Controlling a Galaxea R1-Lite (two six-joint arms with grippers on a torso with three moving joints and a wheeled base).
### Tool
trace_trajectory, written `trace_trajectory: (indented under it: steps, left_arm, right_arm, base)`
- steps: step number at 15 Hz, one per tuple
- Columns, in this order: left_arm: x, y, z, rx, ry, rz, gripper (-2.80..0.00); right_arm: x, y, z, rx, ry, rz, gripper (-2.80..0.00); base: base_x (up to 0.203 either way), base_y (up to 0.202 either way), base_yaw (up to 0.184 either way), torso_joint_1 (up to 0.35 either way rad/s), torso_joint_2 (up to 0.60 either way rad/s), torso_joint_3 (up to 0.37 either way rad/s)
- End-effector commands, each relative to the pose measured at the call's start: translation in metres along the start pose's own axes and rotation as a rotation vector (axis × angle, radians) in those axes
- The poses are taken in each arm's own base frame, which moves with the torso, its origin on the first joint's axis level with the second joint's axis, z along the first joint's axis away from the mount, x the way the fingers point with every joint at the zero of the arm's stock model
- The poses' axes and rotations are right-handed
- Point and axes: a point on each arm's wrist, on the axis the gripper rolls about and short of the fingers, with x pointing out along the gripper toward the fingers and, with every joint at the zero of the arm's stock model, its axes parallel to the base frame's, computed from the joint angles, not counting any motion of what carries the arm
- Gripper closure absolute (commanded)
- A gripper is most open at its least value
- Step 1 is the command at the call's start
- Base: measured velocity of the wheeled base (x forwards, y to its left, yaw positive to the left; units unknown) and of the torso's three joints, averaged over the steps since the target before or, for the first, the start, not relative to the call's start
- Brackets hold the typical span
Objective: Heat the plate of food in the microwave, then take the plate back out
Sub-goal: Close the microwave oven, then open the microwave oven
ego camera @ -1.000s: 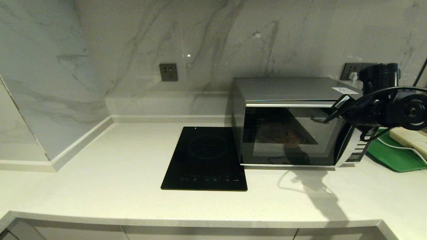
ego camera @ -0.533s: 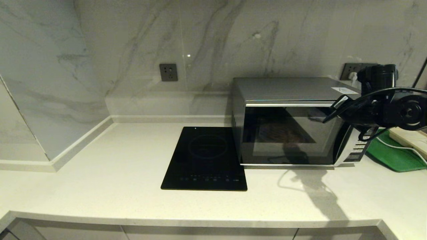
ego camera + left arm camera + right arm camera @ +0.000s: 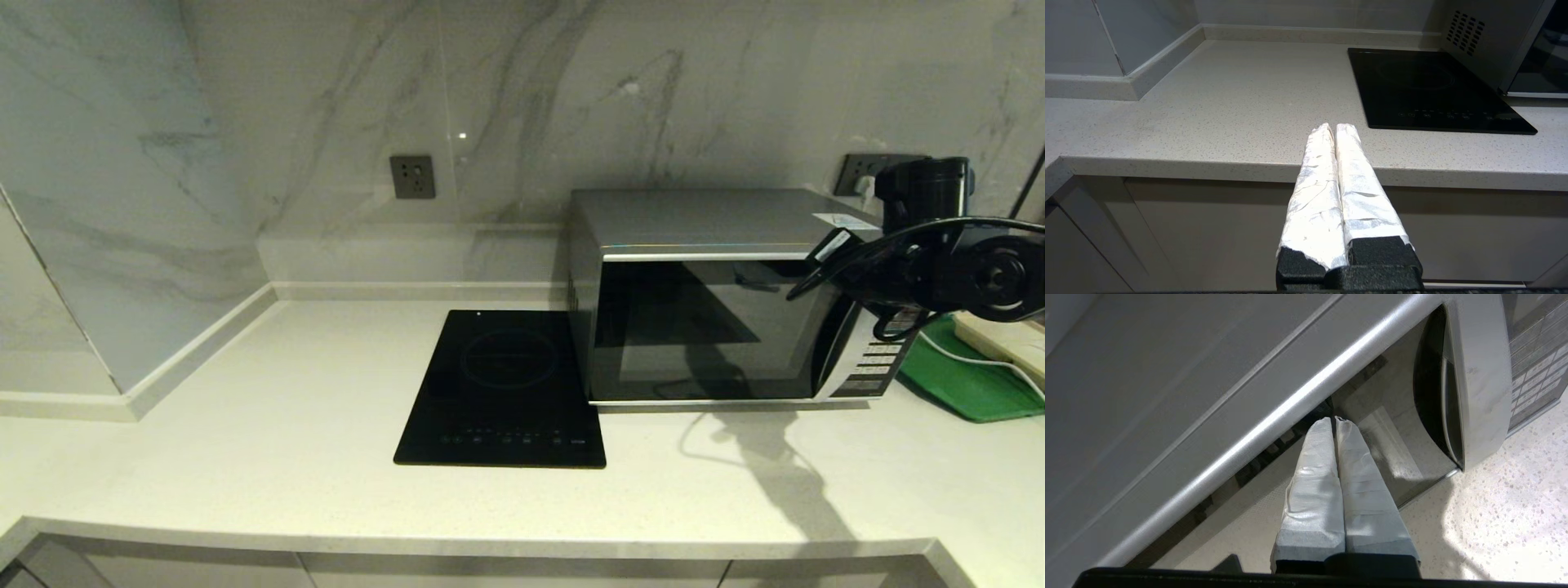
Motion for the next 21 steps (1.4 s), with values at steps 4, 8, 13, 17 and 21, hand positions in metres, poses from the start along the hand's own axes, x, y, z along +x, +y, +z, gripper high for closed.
trace_trajectory:
  steps: [4,8,13,17,21]
  left_arm:
    - [0.0,0.0,0.0,-0.001,-0.001,0.001,0.0]
    - [0.0,0.0,0.0,-0.001,-0.001,0.001,0.0]
    - [0.0,0.0,0.0,-0.001,-0.001,0.001,0.0]
    - [0.0,0.0,0.0,-0.001,-0.001,0.001,0.0]
    - [0.0,0.0,0.0,-0.001,-0.001,0.002,0.0]
  right_arm:
    - [-0.041,-0.007,0.008,-0.017,0.002,0.028,0.0]
    - [-0.078,-0.005,-0.016,-0.11,0.159,0.101,0.0]
    - [-0.109,0.019,-0.046,-0.209,0.267,0.192,0.0]
    - [-0.102,0.039,-0.084,-0.394,0.323,0.214,0.0]
    - [-0.07,0.078,-0.09,-0.429,0.26,0.235,0.0]
  base:
    - [0.0,0.0,0.0,0.0,0.0,0.0]
    - [0.0,0.0,0.0,0.0,0.0,0.0]
    - [0.0,0.0,0.0,0.0,0.0,0.0]
    - [0.0,0.0,0.0,0.0,0.0,0.0]
    - [0.0,0.0,0.0,0.0,0.0,0.0]
